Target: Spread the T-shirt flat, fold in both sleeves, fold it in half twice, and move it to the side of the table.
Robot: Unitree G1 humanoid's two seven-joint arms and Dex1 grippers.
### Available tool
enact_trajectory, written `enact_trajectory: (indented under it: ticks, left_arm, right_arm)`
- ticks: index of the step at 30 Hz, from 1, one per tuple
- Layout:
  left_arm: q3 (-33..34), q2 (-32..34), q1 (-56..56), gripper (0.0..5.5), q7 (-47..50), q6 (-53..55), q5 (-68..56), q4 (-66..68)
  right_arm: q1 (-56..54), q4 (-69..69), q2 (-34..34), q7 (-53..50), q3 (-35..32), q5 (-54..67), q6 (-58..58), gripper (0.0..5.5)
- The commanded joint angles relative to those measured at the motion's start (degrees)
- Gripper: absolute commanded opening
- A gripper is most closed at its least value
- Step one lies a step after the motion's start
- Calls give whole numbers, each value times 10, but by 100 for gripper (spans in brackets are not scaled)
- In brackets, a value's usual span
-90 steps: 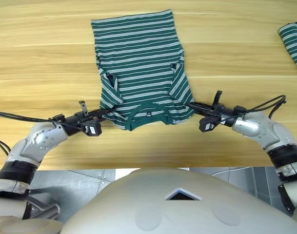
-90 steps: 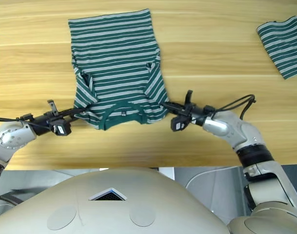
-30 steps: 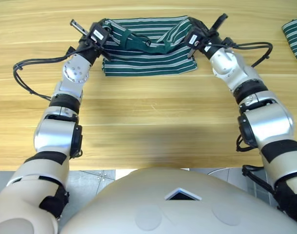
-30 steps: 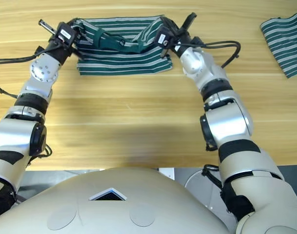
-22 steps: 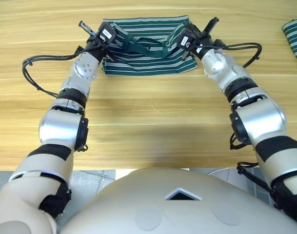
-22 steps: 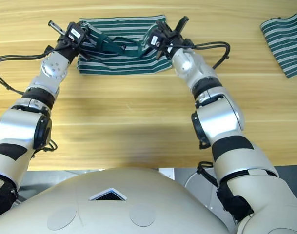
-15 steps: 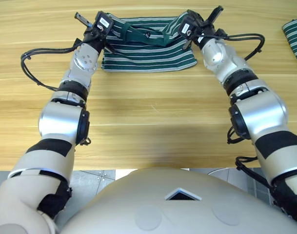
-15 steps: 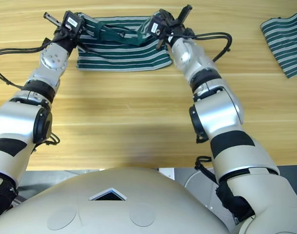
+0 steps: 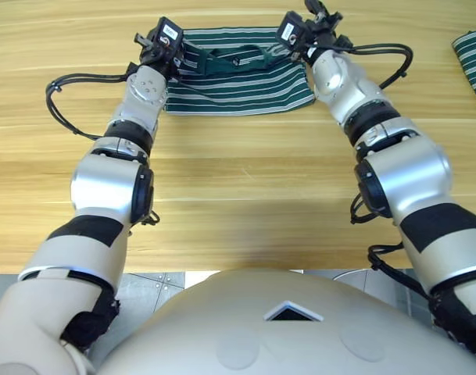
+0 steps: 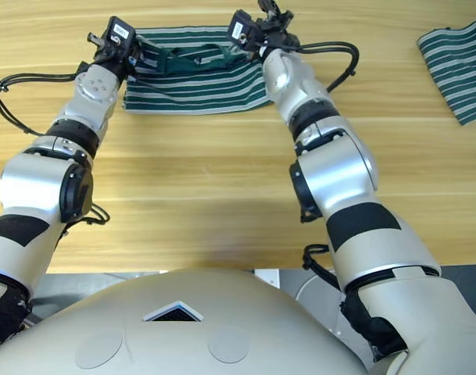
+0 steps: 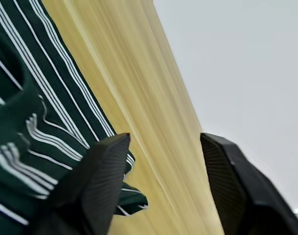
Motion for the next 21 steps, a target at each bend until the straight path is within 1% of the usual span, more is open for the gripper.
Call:
enact_trajectory:
  ticks: [1,2,4,5,6,9,12,16,21]
  left_arm:
    - [37,5,-32,281,23,15,-27,6]
    - [54,6,-37,302,25,18,-42,6]
    - [93,6,-44,305,27,30,-74,7]
    - [111,6,-45,305,27,37,-88,8]
    - [128,6,-46,305,25,43,-103,9]
    - [178,9,-47,305,24,64,-144,10]
    - [196,7,-49,305,20,80,-153,11]
    - [219,14,-43,305,34,93,-160,11]
    - [241,32,0,305,49,35,-169,3]
  right_arm:
    - [-21,4,4,-14,-31,28,17,311]
    - [-22,4,5,-17,-42,37,17,311]
    - [-18,-1,10,-31,-59,54,0,311]
    - [-13,-4,15,-43,-55,51,-14,311]
    - [-8,-7,19,-57,-41,38,-28,311]
    - [38,-25,55,-86,79,-65,-102,311]
    - [74,-37,76,-94,166,-133,-141,311]
    - [85,-60,89,-94,218,-167,-181,311]
    - [49,-29,77,-86,223,-169,-122,311]
